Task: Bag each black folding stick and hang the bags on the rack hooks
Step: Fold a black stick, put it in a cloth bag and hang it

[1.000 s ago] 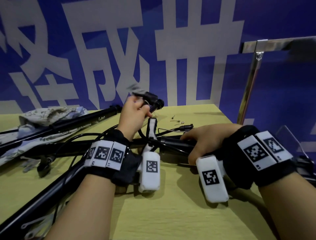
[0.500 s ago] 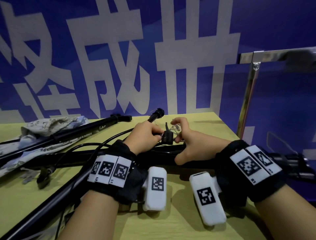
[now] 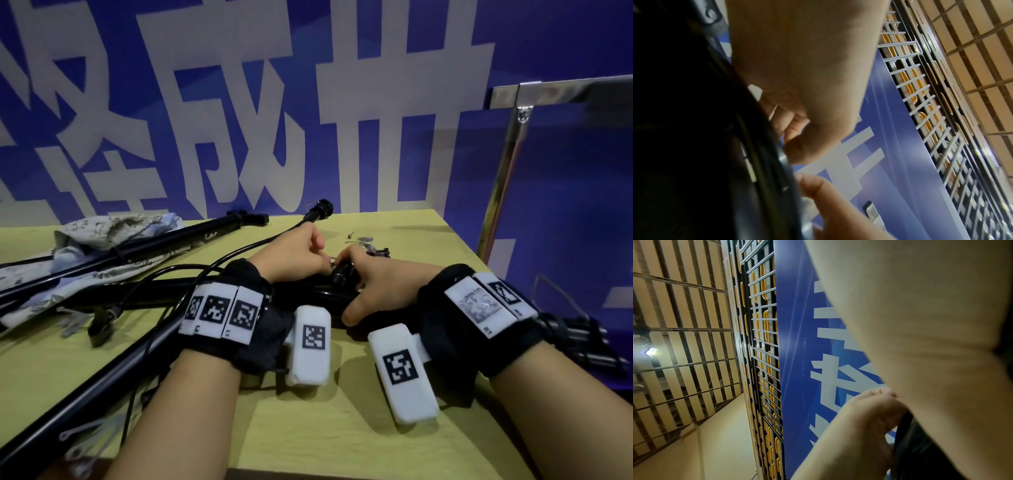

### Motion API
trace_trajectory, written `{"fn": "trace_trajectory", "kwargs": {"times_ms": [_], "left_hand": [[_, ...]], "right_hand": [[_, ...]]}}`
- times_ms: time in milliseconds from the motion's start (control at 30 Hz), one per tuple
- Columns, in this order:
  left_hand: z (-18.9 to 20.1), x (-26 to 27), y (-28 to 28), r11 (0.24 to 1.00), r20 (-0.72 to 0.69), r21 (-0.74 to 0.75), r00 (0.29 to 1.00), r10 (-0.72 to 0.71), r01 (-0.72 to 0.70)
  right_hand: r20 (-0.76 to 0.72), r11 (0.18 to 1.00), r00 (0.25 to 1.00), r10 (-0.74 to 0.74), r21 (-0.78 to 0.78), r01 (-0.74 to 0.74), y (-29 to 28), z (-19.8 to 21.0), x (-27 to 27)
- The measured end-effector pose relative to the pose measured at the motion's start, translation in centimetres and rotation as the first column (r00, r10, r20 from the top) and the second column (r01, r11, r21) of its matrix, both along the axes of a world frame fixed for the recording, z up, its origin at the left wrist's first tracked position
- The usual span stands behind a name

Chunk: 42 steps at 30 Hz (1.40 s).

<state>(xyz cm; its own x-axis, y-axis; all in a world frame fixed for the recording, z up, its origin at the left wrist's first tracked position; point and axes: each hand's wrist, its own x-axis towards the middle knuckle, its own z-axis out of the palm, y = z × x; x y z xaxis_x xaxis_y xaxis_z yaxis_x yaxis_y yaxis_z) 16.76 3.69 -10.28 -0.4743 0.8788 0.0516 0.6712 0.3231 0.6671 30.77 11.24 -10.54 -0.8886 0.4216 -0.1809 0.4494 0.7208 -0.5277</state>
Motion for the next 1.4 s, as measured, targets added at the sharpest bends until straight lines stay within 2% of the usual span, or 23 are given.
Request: {"fn": "trace_trajectory", "kwargs": {"times_ms": [133, 267, 367, 467, 700, 767, 867, 967, 1033, 1133, 1233, 1333, 1400], "left_hand": [[1.3, -0.5, -0.7, 0.995, 0.055, 0.056, 0.995, 0.085, -0.088], [4.3, -1.3, -2.5, 0.986, -0.081, 0.004, 0.983, 0.167, -0.167], [6.8, -2.6, -4.6, 0.964, -0.221, -0.077, 0.947, 0.234, -0.256], [8.7, -4.5, -6.5, 0.892, -0.386, -0.26, 0.886, 0.256, -0.37], [8.6, -12.8, -10.9, 0.699, -0.443, -0.473, 0.831, 0.337, -0.536], [8.1, -14.4, -11.6, 0.655, -0.51, -0.49, 0.799, 0.319, -0.575], [7.2, -15.8, -11.8, 0.656, -0.524, -0.472, 0.785, 0.329, -0.589], [6.1, -16.3, -11.0, 0.659, -0.594, -0.454, 0.755, 0.278, -0.6], [5.3, -17.4, -10.5, 0.649, -0.612, -0.416, 0.724, 0.319, -0.638], [4.6, -20.0, -10.8, 0.645, -0.716, -0.293, 0.609, 0.341, -0.706], [4.2, -21.9, -11.4, 0.614, -0.781, -0.162, 0.48, 0.399, -0.773], [5.0, -22.9, -11.7, 0.58, -0.844, -0.08, 0.365, 0.394, -0.811], [6.2, -23.3, -11.5, 0.628, -0.825, 0.073, 0.306, 0.474, -0.775]], "right_hand": [[-0.055, 1.0, 0.998, 0.03, 0.009, -0.029, 0.0, -0.2, -0.2], [-0.093, 0.999, 0.995, 0.028, -0.041, -0.032, 0.4, -0.1, -0.1], [-0.152, 0.997, 0.988, 0.006, -0.069, -0.016, 0.5, 0.0, 0.0], [-0.225, 0.998, 0.974, -0.029, -0.065, 0.014, 0.4, 0.3, 0.0], [-0.298, 0.994, 0.953, -0.051, -0.112, 0.019, 0.3, 3.1, 0.2], [-0.303, 0.995, 0.952, -0.039, -0.103, 0.008, 0.1, 4.3, -0.1], [-0.304, 0.999, 0.953, -0.008, -0.054, -0.009, -0.4, 6.0, -1.3], [-0.296, 0.999, 0.955, 0.012, -0.042, -0.026, -1.0, 7.2, -3.6], [-0.294, 0.998, 0.956, 0.02, -0.046, -0.035, -1.3, 7.6, -5.4], [-0.293, 0.998, 0.956, 0.035, -0.046, -0.051, -1.5, 7.8, -7.5], [-0.289, 0.996, 0.956, 0.052, -0.047, -0.069, -1.5, 7.9, -8.6], [-0.295, 0.997, 0.954, 0.056, -0.041, -0.071, -1.2, 7.8, -9.2], [-0.309, 0.998, 0.95, 0.048, -0.034, -0.062, -0.8, 7.7, -9.3]]}}
